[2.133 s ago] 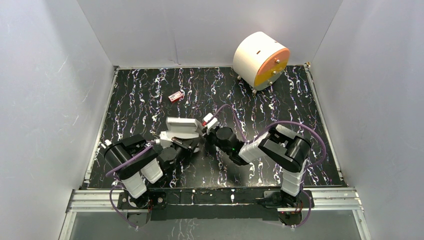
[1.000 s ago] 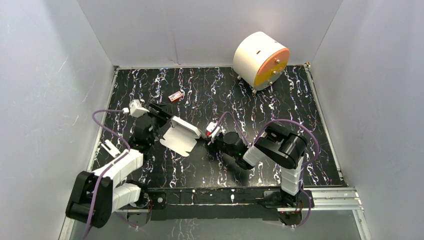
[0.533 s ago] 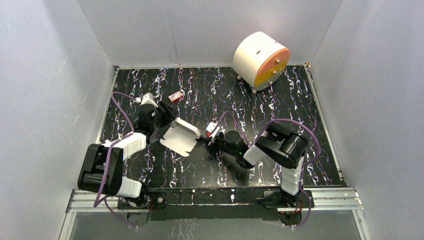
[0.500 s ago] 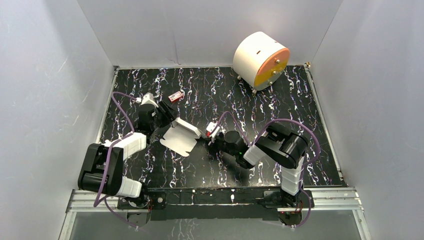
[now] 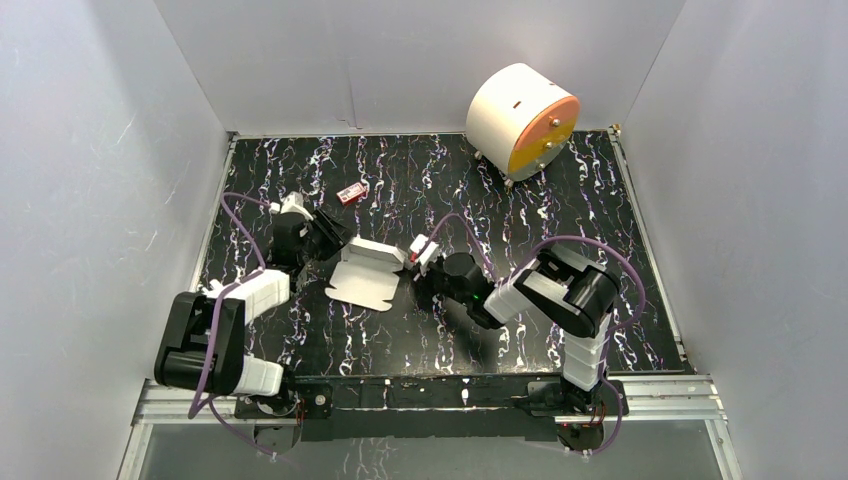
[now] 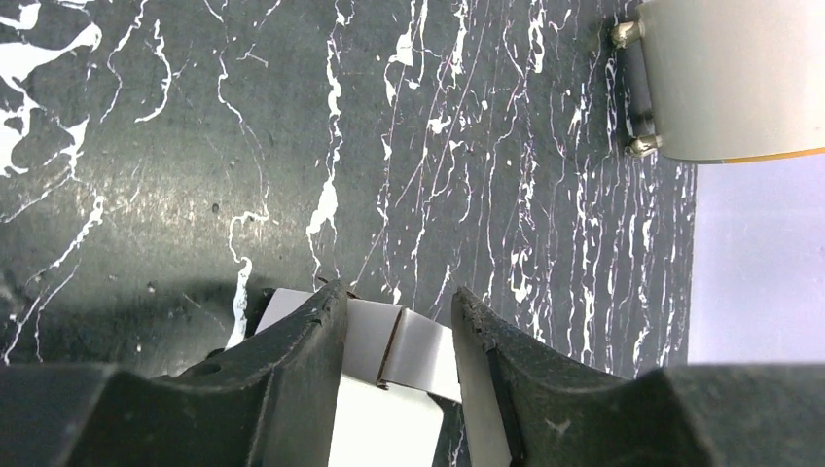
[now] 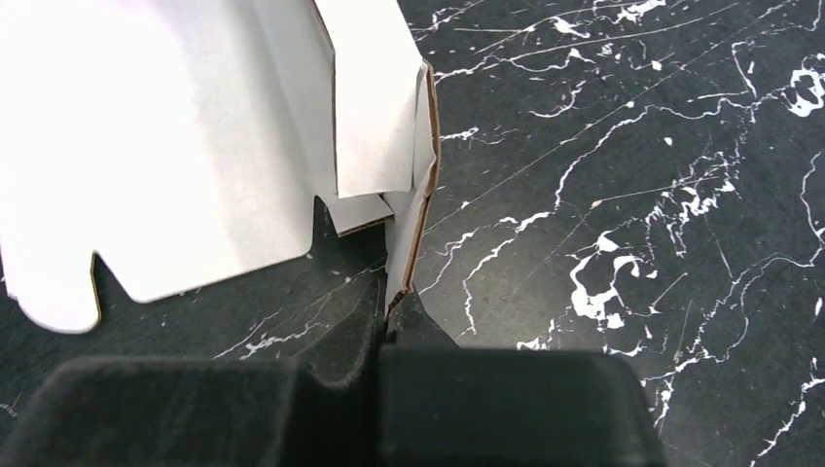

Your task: Fold the paper box

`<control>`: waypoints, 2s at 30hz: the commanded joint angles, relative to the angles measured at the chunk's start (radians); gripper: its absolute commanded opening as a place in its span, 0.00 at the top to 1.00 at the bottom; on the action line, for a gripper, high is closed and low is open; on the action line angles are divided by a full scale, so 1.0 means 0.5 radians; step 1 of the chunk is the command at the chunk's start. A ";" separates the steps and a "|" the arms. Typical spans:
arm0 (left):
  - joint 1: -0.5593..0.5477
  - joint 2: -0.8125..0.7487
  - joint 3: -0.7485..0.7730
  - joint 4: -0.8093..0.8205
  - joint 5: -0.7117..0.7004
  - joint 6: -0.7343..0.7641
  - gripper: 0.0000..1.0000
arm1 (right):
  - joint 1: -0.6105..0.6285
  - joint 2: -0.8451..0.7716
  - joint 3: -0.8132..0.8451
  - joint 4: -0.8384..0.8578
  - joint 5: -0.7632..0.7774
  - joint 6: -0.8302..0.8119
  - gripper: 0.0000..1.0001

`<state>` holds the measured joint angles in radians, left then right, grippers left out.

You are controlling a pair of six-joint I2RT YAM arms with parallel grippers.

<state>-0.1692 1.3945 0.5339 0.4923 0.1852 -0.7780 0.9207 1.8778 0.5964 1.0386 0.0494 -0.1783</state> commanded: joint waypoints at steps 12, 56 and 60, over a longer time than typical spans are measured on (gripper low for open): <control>-0.157 -0.216 -0.196 0.002 0.429 -0.254 0.68 | -0.004 0.016 0.208 -0.212 -0.007 0.028 1.00; -0.714 -0.624 -0.101 -0.515 -0.072 -0.151 0.37 | -0.030 0.113 0.008 0.103 -0.019 -0.134 1.00; -0.786 -0.448 -0.030 -0.521 -0.072 -0.108 0.36 | -0.030 0.107 0.007 0.100 -0.023 -0.133 1.00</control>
<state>-0.5308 1.1099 0.4683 0.2745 0.1673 -0.8700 0.9047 1.9205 0.6167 1.0920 0.0124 -0.2218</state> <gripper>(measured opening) 0.632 0.021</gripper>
